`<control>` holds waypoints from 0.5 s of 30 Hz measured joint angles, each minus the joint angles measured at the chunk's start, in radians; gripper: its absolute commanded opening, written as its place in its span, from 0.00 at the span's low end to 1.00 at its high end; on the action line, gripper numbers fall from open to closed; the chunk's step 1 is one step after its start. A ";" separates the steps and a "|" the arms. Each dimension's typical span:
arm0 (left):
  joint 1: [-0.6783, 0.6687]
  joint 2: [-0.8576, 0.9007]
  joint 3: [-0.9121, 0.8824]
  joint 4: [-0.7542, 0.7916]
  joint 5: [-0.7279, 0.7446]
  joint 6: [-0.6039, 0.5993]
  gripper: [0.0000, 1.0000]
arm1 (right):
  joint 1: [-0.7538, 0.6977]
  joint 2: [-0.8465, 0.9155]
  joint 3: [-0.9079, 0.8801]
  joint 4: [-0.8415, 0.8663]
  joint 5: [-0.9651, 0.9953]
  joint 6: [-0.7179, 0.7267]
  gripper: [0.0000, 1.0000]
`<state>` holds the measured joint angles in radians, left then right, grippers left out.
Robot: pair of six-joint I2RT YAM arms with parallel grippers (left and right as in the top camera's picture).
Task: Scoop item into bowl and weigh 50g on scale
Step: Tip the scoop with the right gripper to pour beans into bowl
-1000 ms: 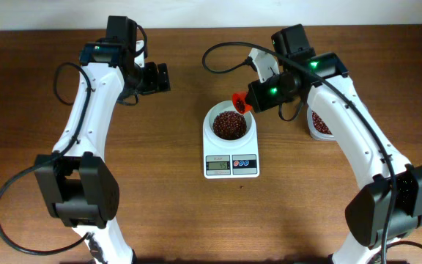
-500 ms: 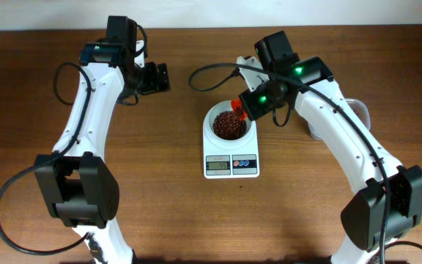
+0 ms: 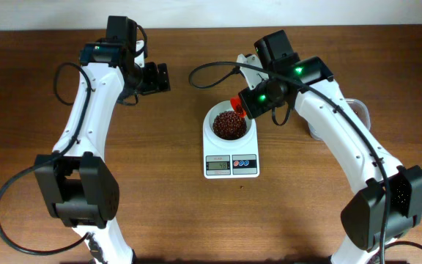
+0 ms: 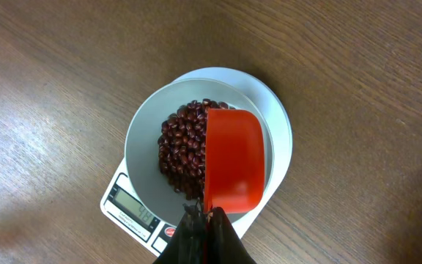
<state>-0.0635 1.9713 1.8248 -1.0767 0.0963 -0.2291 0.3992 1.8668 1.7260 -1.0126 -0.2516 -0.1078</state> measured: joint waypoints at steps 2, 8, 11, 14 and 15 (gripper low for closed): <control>0.000 0.000 0.000 0.000 0.000 0.000 0.99 | 0.000 0.000 0.000 0.000 0.000 0.014 0.04; 0.000 0.000 0.000 0.000 0.000 0.000 0.99 | 0.021 0.000 0.000 -0.004 0.023 -0.016 0.04; 0.000 0.000 0.000 0.000 0.000 0.000 0.99 | 0.021 0.000 0.000 -0.004 0.014 -0.023 0.04; 0.000 0.000 0.000 0.000 0.000 0.000 0.99 | 0.021 0.000 0.000 -0.003 0.005 -0.022 0.04; 0.000 0.000 0.000 0.000 0.000 0.000 0.99 | 0.021 0.000 0.000 -0.002 0.003 -0.021 0.04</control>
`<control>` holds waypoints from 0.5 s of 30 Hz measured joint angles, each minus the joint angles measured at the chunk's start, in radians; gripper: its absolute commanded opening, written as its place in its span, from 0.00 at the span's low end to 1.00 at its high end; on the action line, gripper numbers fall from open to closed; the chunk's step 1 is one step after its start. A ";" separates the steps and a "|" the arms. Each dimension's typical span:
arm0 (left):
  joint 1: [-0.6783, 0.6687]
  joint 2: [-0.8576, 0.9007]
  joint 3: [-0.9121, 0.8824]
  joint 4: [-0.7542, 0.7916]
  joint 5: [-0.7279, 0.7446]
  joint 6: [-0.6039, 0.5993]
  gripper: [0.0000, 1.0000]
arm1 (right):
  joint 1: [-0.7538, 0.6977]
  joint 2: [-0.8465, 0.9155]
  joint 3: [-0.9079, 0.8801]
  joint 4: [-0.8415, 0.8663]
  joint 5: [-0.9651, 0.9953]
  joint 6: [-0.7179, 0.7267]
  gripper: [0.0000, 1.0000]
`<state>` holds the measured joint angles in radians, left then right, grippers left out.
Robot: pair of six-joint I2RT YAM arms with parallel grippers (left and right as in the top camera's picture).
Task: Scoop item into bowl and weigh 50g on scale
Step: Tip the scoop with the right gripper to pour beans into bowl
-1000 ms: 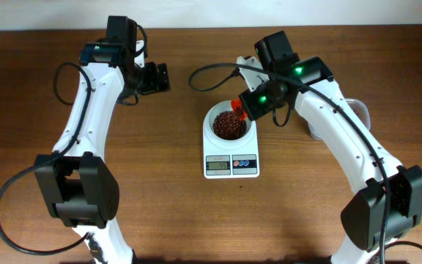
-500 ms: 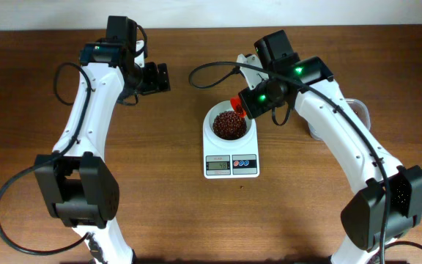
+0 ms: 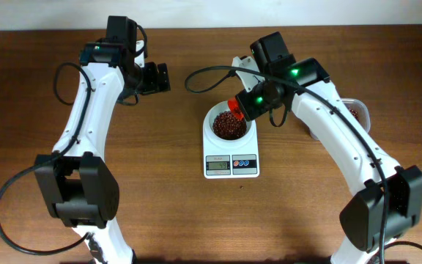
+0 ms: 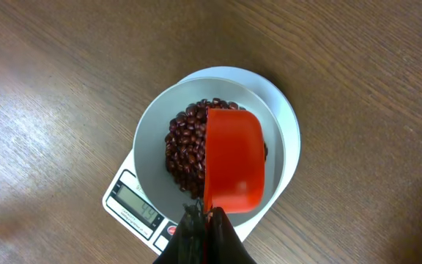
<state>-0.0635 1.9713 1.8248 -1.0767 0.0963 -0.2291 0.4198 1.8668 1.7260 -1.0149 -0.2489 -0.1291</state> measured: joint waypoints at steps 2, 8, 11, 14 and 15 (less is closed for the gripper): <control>0.000 0.000 0.000 0.000 0.000 0.000 0.99 | 0.000 0.000 0.000 0.002 -0.003 0.002 0.04; 0.000 0.000 0.000 0.000 0.000 0.000 0.99 | 0.000 0.000 0.000 0.002 -0.003 0.002 0.04; 0.000 0.000 0.000 0.000 0.000 0.000 0.99 | 0.000 0.000 0.000 0.002 -0.003 0.003 0.04; 0.000 0.000 0.000 0.000 0.000 0.000 0.99 | -0.007 0.000 0.000 0.002 -0.023 0.041 0.04; 0.000 0.000 0.000 0.000 0.000 0.000 0.99 | -0.027 0.000 0.000 0.002 -0.077 0.051 0.04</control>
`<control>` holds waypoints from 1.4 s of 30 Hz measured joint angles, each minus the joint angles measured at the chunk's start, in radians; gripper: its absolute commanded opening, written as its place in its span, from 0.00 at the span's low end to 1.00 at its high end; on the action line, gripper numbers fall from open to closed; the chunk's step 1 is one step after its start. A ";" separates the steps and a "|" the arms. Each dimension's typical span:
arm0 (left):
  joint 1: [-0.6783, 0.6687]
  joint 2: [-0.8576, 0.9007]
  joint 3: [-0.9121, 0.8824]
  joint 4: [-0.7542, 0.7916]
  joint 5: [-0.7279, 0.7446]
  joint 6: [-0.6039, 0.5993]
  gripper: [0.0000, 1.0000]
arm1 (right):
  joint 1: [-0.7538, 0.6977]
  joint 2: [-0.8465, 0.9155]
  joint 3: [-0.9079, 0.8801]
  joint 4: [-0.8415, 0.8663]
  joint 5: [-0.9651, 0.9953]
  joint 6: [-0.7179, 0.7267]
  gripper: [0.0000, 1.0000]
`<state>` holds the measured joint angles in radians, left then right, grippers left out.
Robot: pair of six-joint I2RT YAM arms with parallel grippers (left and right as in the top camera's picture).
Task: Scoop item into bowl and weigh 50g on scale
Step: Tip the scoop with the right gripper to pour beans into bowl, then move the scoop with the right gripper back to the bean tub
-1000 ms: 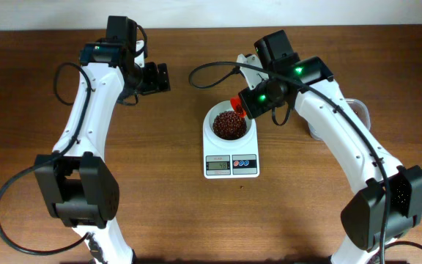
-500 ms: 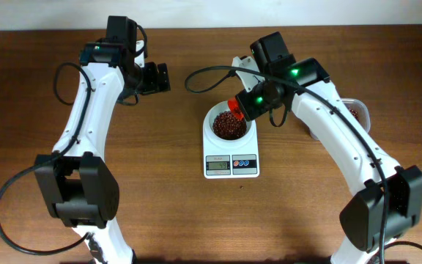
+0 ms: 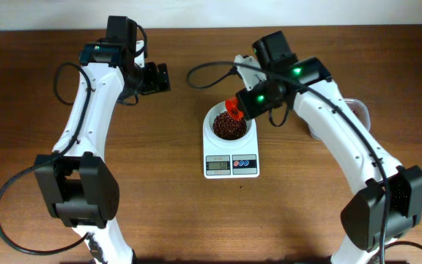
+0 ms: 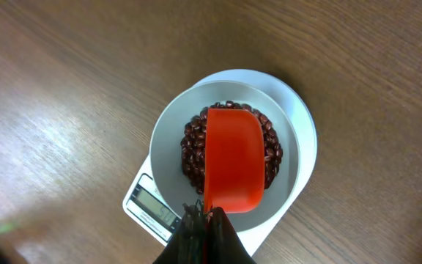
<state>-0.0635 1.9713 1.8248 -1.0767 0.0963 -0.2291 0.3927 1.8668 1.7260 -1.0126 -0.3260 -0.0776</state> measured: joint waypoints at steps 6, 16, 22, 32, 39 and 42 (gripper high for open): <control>0.000 0.000 0.000 0.000 0.000 0.000 0.99 | -0.224 0.000 0.000 -0.005 -0.332 0.104 0.04; 0.000 0.000 0.000 0.000 0.000 0.000 0.99 | -0.622 0.000 0.004 -0.219 -0.139 0.124 0.04; 0.000 0.000 0.000 0.000 0.000 0.000 0.99 | -0.619 0.000 -0.032 -0.212 0.159 0.123 0.04; 0.000 0.000 0.000 0.000 0.000 0.000 0.99 | -0.568 0.000 -0.265 0.085 0.226 0.107 0.72; 0.000 0.000 0.000 0.000 0.000 0.000 0.99 | -0.568 0.006 -0.035 -0.137 0.281 0.092 0.85; 0.000 0.000 0.000 -0.001 0.000 0.000 0.99 | -0.568 0.006 -0.035 -0.068 0.309 0.063 0.88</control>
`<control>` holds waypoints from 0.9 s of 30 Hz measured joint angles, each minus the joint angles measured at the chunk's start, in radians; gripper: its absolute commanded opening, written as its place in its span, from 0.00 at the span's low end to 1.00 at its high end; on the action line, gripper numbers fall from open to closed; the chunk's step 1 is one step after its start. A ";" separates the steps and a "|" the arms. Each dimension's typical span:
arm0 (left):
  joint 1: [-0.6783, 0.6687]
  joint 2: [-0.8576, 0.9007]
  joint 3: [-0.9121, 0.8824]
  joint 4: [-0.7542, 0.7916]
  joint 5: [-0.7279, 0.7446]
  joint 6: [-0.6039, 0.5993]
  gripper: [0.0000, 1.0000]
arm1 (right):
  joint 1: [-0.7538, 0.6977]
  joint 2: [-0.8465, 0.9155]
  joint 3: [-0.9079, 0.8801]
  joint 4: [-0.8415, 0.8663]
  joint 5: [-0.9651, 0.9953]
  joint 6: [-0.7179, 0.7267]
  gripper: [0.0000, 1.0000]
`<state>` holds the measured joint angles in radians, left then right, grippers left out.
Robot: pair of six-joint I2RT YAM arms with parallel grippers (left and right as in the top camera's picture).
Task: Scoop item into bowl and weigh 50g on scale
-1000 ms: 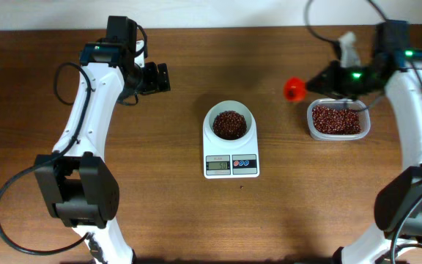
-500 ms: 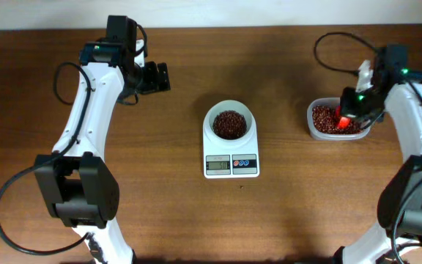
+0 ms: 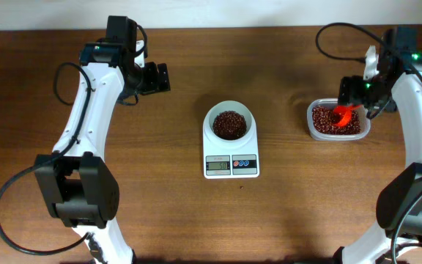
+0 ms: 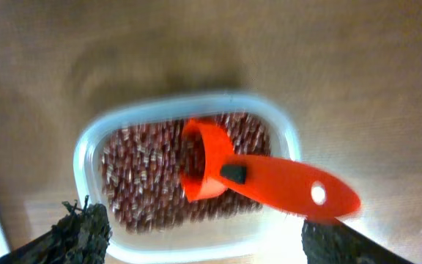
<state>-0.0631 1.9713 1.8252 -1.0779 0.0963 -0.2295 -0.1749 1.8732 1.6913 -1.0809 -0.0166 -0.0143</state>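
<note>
A red scoop (image 4: 269, 180) lies in the clear container of red beans (image 4: 94, 154), cup down in the beans, handle over the right rim. My right gripper (image 4: 207, 233) hovers open just above it, one finger (image 4: 83, 227) on each side, touching nothing. From overhead the scoop (image 3: 341, 114) and the container (image 3: 321, 132) sit at the right, under the right gripper (image 3: 356, 92). A white bowl (image 3: 212, 117) of beans stands on the white scale (image 3: 231, 166) at mid-table. My left gripper (image 3: 158, 78) hangs far left, holding nothing.
The scale's display faces the front edge; its reading is too small to make out. A cable loops above the right arm. Bare wooden tabletop (image 3: 160, 191) lies between the scale and the container.
My right gripper was shut on the scoop's handle over the bowl on the scale. Now it is over the bean container at the right, open, with the scoop lying in the beans.
At each earlier moment the right gripper held the red scoop over the bowl of beans on the scale, shifting slightly. By now the scoop rests in the container at the right and the gripper is open. The left arm has kept still throughout.
</note>
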 measured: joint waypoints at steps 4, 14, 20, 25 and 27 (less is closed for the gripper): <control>0.000 0.000 0.000 0.002 0.000 0.000 0.99 | 0.000 0.000 0.000 0.132 0.126 -0.039 0.96; 0.000 0.000 0.000 0.001 0.000 0.000 0.99 | 0.006 0.000 0.000 0.151 -0.076 -0.060 0.99; 0.000 0.000 0.000 0.001 0.000 0.000 0.99 | 0.006 0.000 0.000 0.150 -0.079 -0.061 0.99; 0.000 0.000 0.000 0.001 0.000 0.000 0.99 | 0.006 0.000 0.000 0.151 -0.079 -0.060 0.99; 0.000 0.000 0.000 0.001 0.000 0.000 0.99 | 0.006 0.000 0.000 0.151 -0.079 -0.060 0.99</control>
<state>-0.0635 1.9709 1.8252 -1.0767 0.0963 -0.2291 -0.1692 1.8732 1.6917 -0.9302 -0.0959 -0.0738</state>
